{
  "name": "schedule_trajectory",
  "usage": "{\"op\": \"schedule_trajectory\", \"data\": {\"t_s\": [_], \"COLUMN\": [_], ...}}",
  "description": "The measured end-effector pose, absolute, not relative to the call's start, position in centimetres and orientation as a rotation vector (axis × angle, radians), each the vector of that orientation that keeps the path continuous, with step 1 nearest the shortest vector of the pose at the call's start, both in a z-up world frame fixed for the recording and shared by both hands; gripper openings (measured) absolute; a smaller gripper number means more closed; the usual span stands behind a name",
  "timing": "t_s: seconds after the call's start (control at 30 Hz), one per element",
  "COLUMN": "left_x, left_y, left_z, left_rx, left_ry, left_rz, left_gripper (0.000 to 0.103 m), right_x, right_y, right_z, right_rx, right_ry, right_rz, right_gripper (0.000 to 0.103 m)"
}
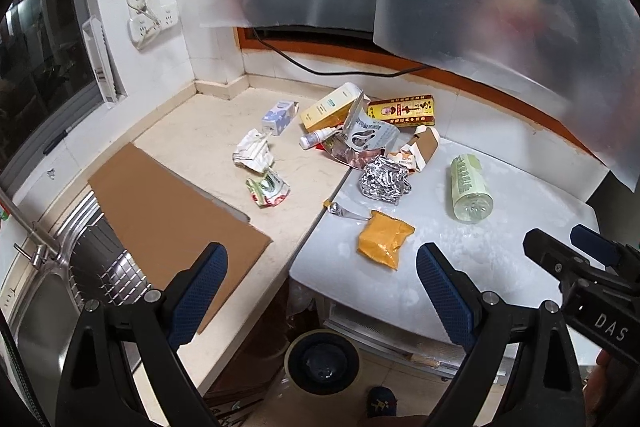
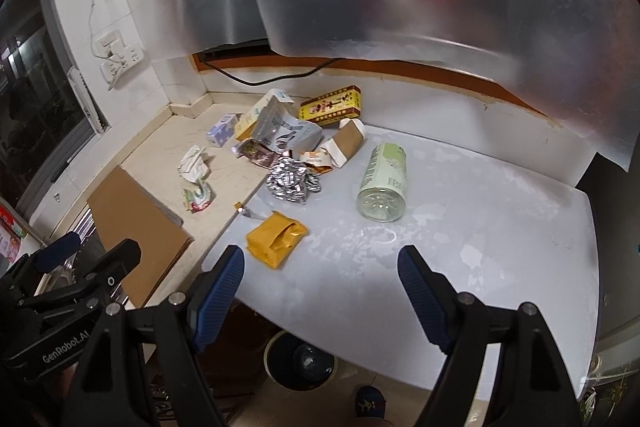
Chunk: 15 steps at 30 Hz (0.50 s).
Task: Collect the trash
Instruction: 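Grasp the yellow snack bag with the left tool while the right tool grasps the green can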
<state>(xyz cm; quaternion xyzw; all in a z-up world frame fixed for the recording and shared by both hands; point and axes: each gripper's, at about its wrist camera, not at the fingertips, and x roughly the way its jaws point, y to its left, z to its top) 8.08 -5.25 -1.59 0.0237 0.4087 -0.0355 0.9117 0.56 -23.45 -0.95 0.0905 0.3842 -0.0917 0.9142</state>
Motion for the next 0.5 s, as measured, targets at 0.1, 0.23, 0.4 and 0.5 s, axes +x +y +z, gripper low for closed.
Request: {"op": "schedule_trajectory", "data": {"t_s": [0.1, 0.23, 0.4, 0.5], "left_x": [9.9, 12.2, 15.1, 17.0], "left_y": [-6.2, -7.8, -9.5, -10.7], "left_z": [-2.7, -4.5, -7.5, -9.8], "left_rx": [0.036, 0.033, 0.014, 0.007], "left_ry": [0.878, 0.924, 0.999, 1.056], "left_rz": [-0.074, -0.084, -0.117, -0.141], "left_gripper": [0.094, 0.094, 0.094, 0.094], "right_x": [2.0, 4.0, 7.3, 9.6], "right_y": [-25.3, -27.9, -31.5, -33.0], "right_z": [-1.5, -2.6, -4.0, -4.9], "right_rx": [0.198, 0.210, 0.247, 0.265], "right_ry": [0.813, 0.842, 0.876, 0.900], "right_rz": [-0.195, -0.203, -0.202, -0.201], "right_gripper": [0.080, 0.080, 0.080, 0.080]}}
